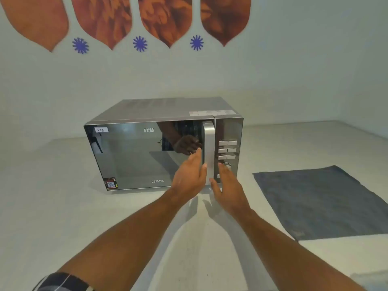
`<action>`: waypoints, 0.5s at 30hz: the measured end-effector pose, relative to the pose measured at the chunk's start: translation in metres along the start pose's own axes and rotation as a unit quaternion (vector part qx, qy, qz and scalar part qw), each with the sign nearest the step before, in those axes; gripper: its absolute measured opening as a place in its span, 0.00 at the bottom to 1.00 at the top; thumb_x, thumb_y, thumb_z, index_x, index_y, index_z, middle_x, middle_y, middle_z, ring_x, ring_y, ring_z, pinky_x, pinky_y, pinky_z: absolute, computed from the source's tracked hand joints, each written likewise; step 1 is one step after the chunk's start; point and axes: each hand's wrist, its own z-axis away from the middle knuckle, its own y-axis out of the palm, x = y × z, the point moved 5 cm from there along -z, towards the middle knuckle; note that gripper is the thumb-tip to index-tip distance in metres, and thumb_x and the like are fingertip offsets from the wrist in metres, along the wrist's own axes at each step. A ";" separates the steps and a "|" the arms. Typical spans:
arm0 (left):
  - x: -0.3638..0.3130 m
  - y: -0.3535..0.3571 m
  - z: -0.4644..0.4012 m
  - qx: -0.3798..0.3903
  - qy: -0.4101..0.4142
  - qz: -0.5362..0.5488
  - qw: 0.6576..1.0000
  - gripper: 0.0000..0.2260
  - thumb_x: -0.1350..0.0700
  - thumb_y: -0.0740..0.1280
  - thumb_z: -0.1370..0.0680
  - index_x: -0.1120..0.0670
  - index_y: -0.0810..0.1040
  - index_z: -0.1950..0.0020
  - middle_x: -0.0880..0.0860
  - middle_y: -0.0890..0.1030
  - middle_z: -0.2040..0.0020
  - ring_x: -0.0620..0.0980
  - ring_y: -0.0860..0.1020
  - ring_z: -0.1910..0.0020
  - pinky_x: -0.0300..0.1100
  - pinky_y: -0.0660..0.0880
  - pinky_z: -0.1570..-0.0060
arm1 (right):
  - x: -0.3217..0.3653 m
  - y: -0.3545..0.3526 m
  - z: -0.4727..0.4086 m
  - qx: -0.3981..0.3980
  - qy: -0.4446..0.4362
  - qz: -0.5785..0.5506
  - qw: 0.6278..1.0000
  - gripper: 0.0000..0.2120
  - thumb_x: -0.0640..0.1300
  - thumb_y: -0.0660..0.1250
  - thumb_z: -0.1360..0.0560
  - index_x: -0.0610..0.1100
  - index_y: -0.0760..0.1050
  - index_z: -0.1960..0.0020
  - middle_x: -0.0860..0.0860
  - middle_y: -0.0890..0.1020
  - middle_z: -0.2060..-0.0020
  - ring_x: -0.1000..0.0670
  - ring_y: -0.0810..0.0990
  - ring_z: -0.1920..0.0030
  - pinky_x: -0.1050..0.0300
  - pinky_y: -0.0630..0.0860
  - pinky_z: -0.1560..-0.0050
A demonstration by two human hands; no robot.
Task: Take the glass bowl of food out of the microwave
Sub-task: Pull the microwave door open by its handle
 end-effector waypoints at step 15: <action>-0.004 0.008 -0.027 -0.026 -0.158 0.294 0.942 0.15 0.48 0.68 0.21 0.53 0.78 0.37 0.48 0.83 0.44 0.50 0.81 0.46 0.48 0.79 0.40 | -0.006 0.011 -0.035 0.074 0.121 -0.333 0.932 0.05 0.52 0.71 0.25 0.52 0.81 0.51 0.58 0.85 0.58 0.57 0.83 0.57 0.67 0.73 0.59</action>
